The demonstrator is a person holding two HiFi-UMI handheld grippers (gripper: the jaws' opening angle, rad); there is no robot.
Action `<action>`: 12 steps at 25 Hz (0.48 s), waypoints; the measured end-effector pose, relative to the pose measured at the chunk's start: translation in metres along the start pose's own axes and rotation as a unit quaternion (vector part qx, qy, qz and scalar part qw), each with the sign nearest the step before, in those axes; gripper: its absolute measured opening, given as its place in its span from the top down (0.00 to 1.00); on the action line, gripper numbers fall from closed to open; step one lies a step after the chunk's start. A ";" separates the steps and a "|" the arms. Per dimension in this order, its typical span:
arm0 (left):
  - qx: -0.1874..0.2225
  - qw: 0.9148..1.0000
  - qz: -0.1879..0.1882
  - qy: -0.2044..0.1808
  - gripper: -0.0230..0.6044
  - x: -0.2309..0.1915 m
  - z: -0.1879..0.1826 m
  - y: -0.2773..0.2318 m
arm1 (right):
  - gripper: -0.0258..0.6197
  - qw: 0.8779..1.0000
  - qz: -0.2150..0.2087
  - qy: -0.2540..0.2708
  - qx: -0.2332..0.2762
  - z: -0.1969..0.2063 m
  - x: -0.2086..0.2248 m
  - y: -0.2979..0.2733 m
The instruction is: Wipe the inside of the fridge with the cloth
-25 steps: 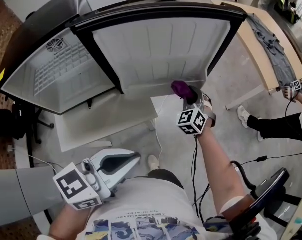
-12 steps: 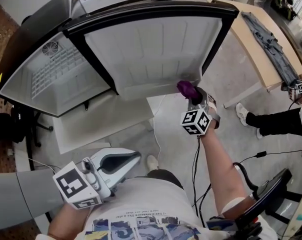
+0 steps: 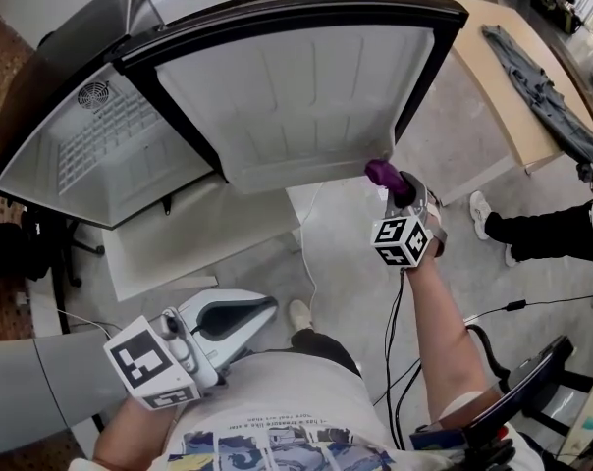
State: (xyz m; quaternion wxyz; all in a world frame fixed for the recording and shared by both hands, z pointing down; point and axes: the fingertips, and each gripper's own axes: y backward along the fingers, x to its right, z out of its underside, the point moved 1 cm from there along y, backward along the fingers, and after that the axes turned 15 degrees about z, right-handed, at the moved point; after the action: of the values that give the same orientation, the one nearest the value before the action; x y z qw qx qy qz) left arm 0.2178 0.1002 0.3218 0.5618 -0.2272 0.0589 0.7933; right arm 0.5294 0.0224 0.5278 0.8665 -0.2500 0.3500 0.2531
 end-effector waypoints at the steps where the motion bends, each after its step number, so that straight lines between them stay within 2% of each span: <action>1: -0.001 1.000 -0.001 0.002 0.95 0.000 0.001 0.000 | 0.88 1.000 -0.001 -0.014 -0.007 0.003 0.002 0.002; 6: -0.007 1.000 -0.013 0.018 0.95 -0.012 0.011 0.004 | 0.88 0.994 -0.009 -0.100 -0.040 0.006 0.018 0.010; 12: -0.014 0.998 -0.050 0.024 0.95 -0.018 0.019 0.027 | 0.88 0.980 -0.044 -0.183 -0.058 -0.008 -0.001 0.044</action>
State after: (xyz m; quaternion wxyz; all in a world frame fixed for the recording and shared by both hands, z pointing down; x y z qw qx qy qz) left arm 0.1922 0.0820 0.3422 0.5960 -0.2568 0.0493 0.7592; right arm 0.4981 0.0500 0.5126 0.9101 -0.2645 0.1589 0.2765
